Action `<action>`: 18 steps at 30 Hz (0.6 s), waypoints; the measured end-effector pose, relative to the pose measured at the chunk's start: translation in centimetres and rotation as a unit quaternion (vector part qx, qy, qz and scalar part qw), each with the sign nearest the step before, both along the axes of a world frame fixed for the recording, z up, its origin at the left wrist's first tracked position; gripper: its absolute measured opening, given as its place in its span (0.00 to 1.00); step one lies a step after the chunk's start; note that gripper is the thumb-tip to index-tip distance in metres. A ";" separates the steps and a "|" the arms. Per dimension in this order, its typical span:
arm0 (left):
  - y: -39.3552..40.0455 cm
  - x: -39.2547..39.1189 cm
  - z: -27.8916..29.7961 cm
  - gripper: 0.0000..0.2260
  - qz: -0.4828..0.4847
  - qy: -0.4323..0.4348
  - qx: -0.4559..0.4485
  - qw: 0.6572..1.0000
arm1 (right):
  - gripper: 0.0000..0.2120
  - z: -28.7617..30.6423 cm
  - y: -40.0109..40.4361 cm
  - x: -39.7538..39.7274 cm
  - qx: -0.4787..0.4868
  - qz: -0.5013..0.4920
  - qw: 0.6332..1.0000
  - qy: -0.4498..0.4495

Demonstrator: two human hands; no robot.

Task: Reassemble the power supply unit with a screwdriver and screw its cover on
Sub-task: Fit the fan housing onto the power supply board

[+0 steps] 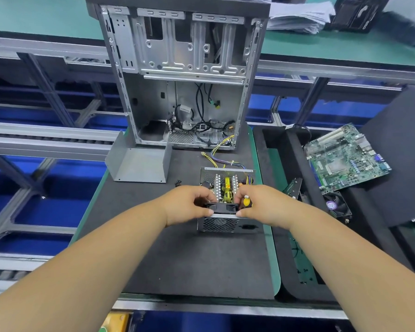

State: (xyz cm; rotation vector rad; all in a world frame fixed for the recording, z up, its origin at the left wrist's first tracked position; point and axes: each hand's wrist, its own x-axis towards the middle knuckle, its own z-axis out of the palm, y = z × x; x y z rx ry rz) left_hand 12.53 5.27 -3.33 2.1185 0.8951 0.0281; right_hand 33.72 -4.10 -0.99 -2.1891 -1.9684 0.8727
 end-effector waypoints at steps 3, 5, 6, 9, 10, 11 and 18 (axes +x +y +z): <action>-0.1 0.1 -0.3 0.09 0.020 -0.022 -0.017 0.999 | 0.10 0.0 -0.1 0.0 0.002 -0.006 1.000 0.012; -0.1 0.1 -0.5 0.08 0.039 -0.039 -0.045 0.997 | 0.09 0.1 -0.2 0.0 0.004 -0.013 1.000 0.020; 0.0 0.1 -0.5 0.08 0.042 -0.040 -0.049 0.997 | 0.08 0.1 -0.3 0.0 0.007 -0.016 1.000 0.019; 0.2 0.0 -0.8 0.09 0.053 -0.045 -0.052 0.996 | 0.07 0.1 -0.2 -0.1 0.023 -0.028 0.999 0.011; 0.2 0.0 -0.9 0.08 0.058 -0.049 -0.053 0.996 | 0.07 0.0 -0.1 -0.2 0.025 -0.032 0.999 0.010; 0.2 0.0 -1.0 0.08 0.060 -0.052 -0.052 0.995 | 0.08 0.0 0.0 -0.2 0.026 -0.035 0.999 0.009; 0.4 0.2 -1.4 0.07 0.107 -0.084 -0.100 0.986 | 0.06 -0.4 0.1 -0.3 0.013 -0.056 0.997 0.055</action>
